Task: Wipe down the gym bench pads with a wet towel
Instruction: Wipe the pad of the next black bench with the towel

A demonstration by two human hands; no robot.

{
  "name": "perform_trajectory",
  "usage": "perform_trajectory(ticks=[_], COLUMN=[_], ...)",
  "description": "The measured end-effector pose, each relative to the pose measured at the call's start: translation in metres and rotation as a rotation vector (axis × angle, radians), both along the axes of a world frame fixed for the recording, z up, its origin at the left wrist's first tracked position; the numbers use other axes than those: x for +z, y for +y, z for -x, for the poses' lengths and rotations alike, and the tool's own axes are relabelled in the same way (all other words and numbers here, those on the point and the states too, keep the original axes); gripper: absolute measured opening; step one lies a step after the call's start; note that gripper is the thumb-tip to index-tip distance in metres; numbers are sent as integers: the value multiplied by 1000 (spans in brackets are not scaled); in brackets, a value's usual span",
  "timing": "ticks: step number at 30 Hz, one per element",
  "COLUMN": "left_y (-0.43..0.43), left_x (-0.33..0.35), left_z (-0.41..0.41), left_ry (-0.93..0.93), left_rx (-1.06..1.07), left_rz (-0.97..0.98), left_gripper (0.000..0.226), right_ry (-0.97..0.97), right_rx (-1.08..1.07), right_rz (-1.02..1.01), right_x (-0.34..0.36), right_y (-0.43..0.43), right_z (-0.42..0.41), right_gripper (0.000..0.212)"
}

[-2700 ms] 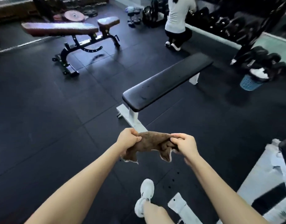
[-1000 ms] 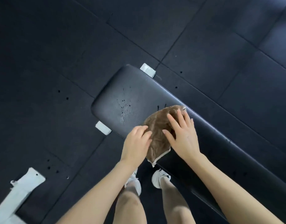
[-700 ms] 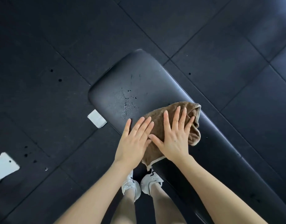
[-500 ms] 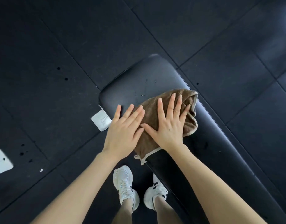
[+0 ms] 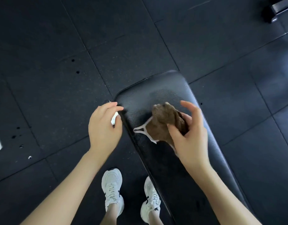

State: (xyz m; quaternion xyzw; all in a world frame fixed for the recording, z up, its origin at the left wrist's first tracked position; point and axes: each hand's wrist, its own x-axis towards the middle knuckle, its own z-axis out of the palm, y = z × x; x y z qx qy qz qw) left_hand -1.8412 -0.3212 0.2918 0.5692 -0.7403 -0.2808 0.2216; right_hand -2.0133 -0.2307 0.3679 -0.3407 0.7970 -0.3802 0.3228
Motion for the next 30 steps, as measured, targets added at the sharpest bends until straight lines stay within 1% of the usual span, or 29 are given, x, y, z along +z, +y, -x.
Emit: perform_trajectory(ticks=[1,3,4,5,6,7,8,9,10,11,13,14,17,19,20,21,22,24,25,26,28,30], left_y=[2,6,7,9,9,10,11,11,12,12,12,11,3,-6,-10,-13,-17,-24,-27,-29,-30,-31], left_x=[1,4,5,7,8,9,11,11,11,9,1,-5,-22,-29,-31,-32,-32,-27,-24,-21,-15,-10], left_z=[-1,-2,-1,-1,0,1,3,5,7,9,13,14,18,22,23,24,23,22,21,20,18,16], left_ry=[1,-22,-40,-55,-64,-69,-71,-72,-71,-75,-106,-136,-234,-266,-254,-199,-97,174,286,357,447,520], left_rx=[15,22,22,24,29,34,40,45,46,42,14,-12,-92,-85,-59,-13,49,187,236,269,304,303], left_rz=[-11,-26,-33,-39,-42,-41,-41,-42,-42,-37,-18,-10,-38,-110,-165,-230,-311,-500,-576,-637,-726,-787], left_gripper=[27,27,28,29,29,29,30,30,30,30,29,29,35,38,40,41,42,41,40,39,39,39], right_ry=[-99,-136,-121,-64,43,191,350,462,552,629,717,739,789,814,827,844,863,894,900,897,868,825], right_rx=[-8,35,35,21,3,-15,-5,65,185,327,568,621,588,585,606,627,645,649,643,649,703,730], right_rz=[-37,-188,-252,-280,-277,-231,-142,-75,-59,-93,-214,-251,-233,-174,-144,-113,-88,-68,-65,-58,-35,-23], right_x=[5,0,-7,-12,-18,-23,-28,-34,-43,-56,-84,-96,-115,-120,-122,-124,-127,-131,-131,-130,-127,-123], right_y=[1,4,5,6,7,9,11,14,16,19,23,22,11,-3,-13,-27,-43,-75,-85,-86,-61,-10], right_z=[8,31,43,51,55,57,54,49,42,36,26,23,13,9,10,11,11,11,9,6,3,1], right_gripper=[52,50,49,47,42,36,31,32,37,44,58,63,68,66,63,60,57,54,54,54,59,63])
